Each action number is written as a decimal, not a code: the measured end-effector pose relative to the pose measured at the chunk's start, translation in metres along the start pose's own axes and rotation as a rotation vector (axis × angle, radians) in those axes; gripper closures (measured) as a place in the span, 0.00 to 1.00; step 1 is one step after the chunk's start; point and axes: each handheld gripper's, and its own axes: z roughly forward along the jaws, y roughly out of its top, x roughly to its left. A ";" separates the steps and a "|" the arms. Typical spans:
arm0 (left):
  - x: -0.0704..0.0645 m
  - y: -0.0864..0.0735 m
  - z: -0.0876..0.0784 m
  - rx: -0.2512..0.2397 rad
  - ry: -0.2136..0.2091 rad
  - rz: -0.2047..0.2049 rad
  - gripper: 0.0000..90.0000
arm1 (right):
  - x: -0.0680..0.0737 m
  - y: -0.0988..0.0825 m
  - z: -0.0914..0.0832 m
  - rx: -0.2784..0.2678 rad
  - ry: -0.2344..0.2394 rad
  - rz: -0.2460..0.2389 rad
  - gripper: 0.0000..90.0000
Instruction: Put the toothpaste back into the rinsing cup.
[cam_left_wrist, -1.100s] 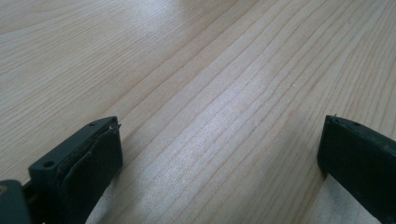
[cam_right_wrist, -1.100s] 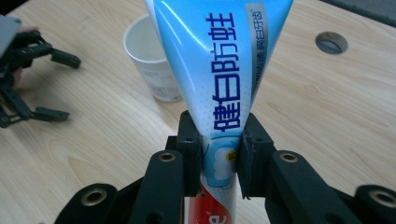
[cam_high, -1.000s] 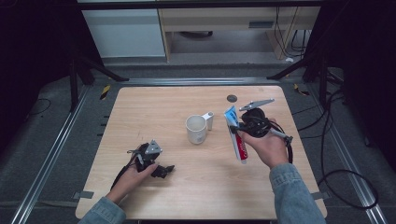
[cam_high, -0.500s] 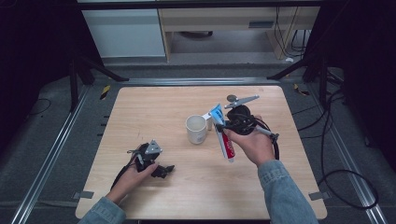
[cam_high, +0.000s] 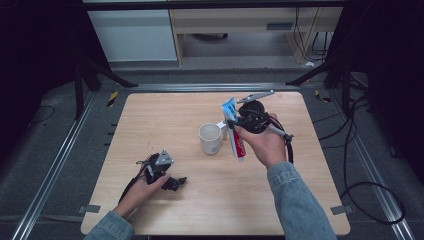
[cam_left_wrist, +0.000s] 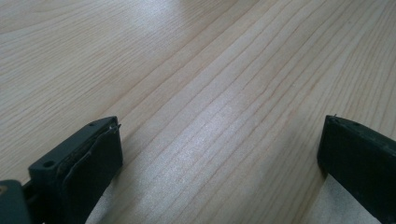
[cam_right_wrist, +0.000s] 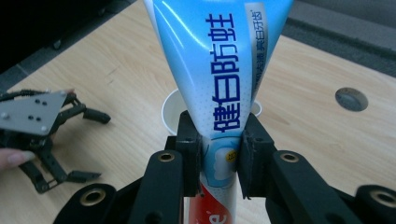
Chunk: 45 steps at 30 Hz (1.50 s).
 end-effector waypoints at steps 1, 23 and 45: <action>0.000 0.000 0.000 0.000 0.001 0.003 0.00 | 0.000 0.005 -0.001 -0.022 -0.006 0.012 0.81; 0.000 0.000 0.000 0.000 0.001 0.004 0.00 | 0.002 0.031 0.019 -0.154 -0.072 0.043 0.81; 0.000 0.000 0.000 0.000 0.001 0.003 0.00 | 0.011 0.041 0.025 -0.274 -0.140 0.052 0.81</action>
